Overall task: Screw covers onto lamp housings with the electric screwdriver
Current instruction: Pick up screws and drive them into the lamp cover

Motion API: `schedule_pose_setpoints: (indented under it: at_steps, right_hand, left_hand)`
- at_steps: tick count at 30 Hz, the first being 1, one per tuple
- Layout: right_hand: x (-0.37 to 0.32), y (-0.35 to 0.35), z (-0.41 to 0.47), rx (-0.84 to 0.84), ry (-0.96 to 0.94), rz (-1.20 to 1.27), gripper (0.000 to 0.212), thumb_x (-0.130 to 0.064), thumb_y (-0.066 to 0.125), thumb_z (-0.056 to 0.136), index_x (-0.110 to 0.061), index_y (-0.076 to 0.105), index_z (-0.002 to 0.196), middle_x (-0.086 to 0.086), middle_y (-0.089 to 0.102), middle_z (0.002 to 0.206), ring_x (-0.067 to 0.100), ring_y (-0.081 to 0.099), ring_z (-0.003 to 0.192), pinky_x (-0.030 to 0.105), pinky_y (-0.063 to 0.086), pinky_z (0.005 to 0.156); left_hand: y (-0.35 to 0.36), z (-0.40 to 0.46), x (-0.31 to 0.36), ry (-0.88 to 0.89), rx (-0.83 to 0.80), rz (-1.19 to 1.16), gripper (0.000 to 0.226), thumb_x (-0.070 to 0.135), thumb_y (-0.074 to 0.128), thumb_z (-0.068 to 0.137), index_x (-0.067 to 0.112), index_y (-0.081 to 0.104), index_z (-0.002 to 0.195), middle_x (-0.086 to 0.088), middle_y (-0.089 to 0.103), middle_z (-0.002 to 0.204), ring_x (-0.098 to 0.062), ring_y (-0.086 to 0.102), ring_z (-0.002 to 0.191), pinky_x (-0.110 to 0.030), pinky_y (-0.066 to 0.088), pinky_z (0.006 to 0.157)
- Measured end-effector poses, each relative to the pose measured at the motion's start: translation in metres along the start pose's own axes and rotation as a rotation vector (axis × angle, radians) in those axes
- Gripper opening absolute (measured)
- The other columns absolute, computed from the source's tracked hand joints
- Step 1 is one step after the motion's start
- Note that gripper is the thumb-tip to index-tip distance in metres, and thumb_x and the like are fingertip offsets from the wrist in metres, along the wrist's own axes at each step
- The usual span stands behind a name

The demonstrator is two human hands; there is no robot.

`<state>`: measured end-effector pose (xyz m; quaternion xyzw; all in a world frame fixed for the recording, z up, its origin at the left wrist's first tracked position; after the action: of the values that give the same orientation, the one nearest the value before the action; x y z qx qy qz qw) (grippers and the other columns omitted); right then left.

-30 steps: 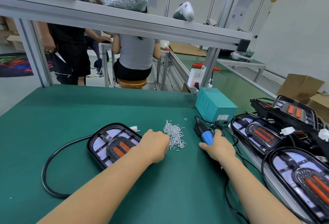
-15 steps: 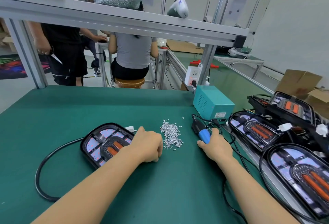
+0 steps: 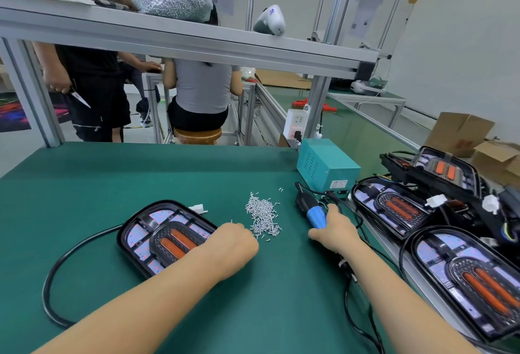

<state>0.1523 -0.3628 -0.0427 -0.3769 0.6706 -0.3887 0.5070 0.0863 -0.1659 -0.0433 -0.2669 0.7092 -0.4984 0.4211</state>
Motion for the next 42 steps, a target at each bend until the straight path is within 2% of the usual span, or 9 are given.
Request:
schedule_pose_setpoints:
  at_steps: [3, 6, 8, 11, 14, 16, 21, 31, 42]
  right_hand:
    - [0.005, 0.001, -0.004, -0.035, 0.02, 0.268, 0.06, -0.024, 0.067, 0.082, -0.01, 0.036, 0.132, 0.002, 0.05, 0.091, 0.019, 0.054, 0.074, 0.029, 0.042, 0.059]
    - [0.002, 0.0, -0.01, -0.109, 0.044, 0.591, 0.051, -0.015, 0.068, 0.079, -0.011, 0.045, 0.124, 0.007, 0.055, 0.091, 0.019, 0.051, 0.067, 0.026, 0.04, 0.058]
    - [-0.003, -0.003, -0.016, -0.17, 0.057, 0.76, 0.045, -0.009, 0.069, 0.077, -0.01, 0.049, 0.118, 0.01, 0.056, 0.084, 0.021, 0.051, 0.06, 0.026, 0.042, 0.057]
    - [-0.019, -0.015, -0.03, -0.245, 0.036, 1.063, 0.028, 0.0, 0.07, 0.077, -0.006, 0.054, 0.099, 0.009, 0.055, 0.062, 0.017, 0.048, 0.043, 0.022, 0.044, 0.044]
    - [-0.041, -0.038, -0.05, -0.246, -0.101, 1.472, 0.037, 0.002, 0.069, 0.066, -0.011, 0.056, 0.097, 0.004, 0.054, 0.058, 0.013, 0.05, 0.043, 0.021, 0.047, 0.042]
    - [-0.058, -0.056, -0.064, -0.208, -0.223, 1.688, 0.042, -0.004, 0.068, 0.061, -0.014, 0.056, 0.1, 0.0, 0.054, 0.059, 0.011, 0.051, 0.046, 0.022, 0.048, 0.044]
    - [-0.103, -0.079, -0.096, -0.069, -0.401, 1.918, 0.042, -0.008, 0.065, 0.064, -0.017, 0.056, 0.104, -0.002, 0.053, 0.06, 0.009, 0.05, 0.047, 0.02, 0.048, 0.048]
    - [-0.144, -0.098, -0.125, 0.19, -0.599, 2.167, 0.016, -0.006, 0.055, 0.09, -0.022, 0.053, 0.087, -0.008, 0.049, 0.056, 0.006, 0.048, 0.046, 0.018, 0.044, 0.05]
    - [-0.158, -0.098, -0.133, 0.234, -0.684, 2.111, 0.018, -0.004, 0.057, 0.085, -0.021, 0.053, 0.09, -0.007, 0.049, 0.056, 0.007, 0.047, 0.047, 0.021, 0.044, 0.051]
  left_hand:
    - [-0.008, -0.001, -0.004, -0.109, 0.023, -0.183, 0.013, -0.002, 0.042, 0.08, 0.01, 0.04, 0.074, -0.015, 0.059, 0.085, -0.031, 0.044, 0.073, -0.036, 0.032, 0.061]
    - [-0.018, -0.004, -0.014, -0.197, 0.161, -0.493, 0.021, 0.007, 0.041, 0.088, 0.012, 0.06, 0.094, -0.011, 0.064, 0.095, -0.031, 0.053, 0.086, -0.033, 0.042, 0.071]
    - [-0.025, -0.012, -0.024, -0.229, 0.302, -0.804, 0.025, 0.011, 0.048, 0.092, 0.018, 0.07, 0.103, -0.003, 0.068, 0.094, -0.021, 0.06, 0.088, -0.026, 0.044, 0.075]
    - [-0.033, -0.031, -0.041, -0.339, 0.455, -1.437, 0.016, 0.003, 0.061, 0.087, 0.012, 0.073, 0.082, 0.0, 0.067, 0.071, -0.012, 0.056, 0.061, -0.018, 0.046, 0.062]
    - [-0.034, -0.048, -0.048, -0.386, 0.565, -2.05, 0.018, -0.004, 0.06, 0.087, 0.007, 0.071, 0.077, -0.006, 0.071, 0.071, -0.011, 0.061, 0.059, -0.019, 0.052, 0.056]
    - [-0.033, -0.057, -0.05, -0.425, 0.589, -2.235, 0.016, -0.001, 0.058, 0.089, 0.007, 0.068, 0.08, -0.003, 0.069, 0.07, -0.009, 0.061, 0.058, -0.019, 0.052, 0.054]
    - [-0.03, -0.072, -0.05, -0.441, 0.562, -2.535, 0.004, 0.005, 0.059, 0.082, 0.004, 0.061, 0.086, -0.005, 0.065, 0.067, -0.01, 0.059, 0.054, -0.018, 0.051, 0.05]
    - [-0.032, -0.086, -0.029, -0.307, 0.431, -2.95, 0.008, 0.009, 0.065, 0.068, 0.009, 0.065, 0.077, -0.006, 0.061, 0.071, -0.014, 0.058, 0.057, -0.02, 0.052, 0.05]
    - [-0.037, -0.095, -0.028, -0.274, 0.495, -3.006, 0.004, 0.011, 0.068, 0.065, 0.012, 0.072, 0.066, -0.005, 0.063, 0.073, -0.014, 0.057, 0.061, -0.022, 0.052, 0.054]
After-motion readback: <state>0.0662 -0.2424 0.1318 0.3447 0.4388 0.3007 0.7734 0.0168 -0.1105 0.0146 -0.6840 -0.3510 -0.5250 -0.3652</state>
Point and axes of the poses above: each hand's wrist, its own z-axis towards the middle knuckle, its own y-axis out of the palm, x = y × z, the point moved 5 cm from there along z, towards the middle knuckle
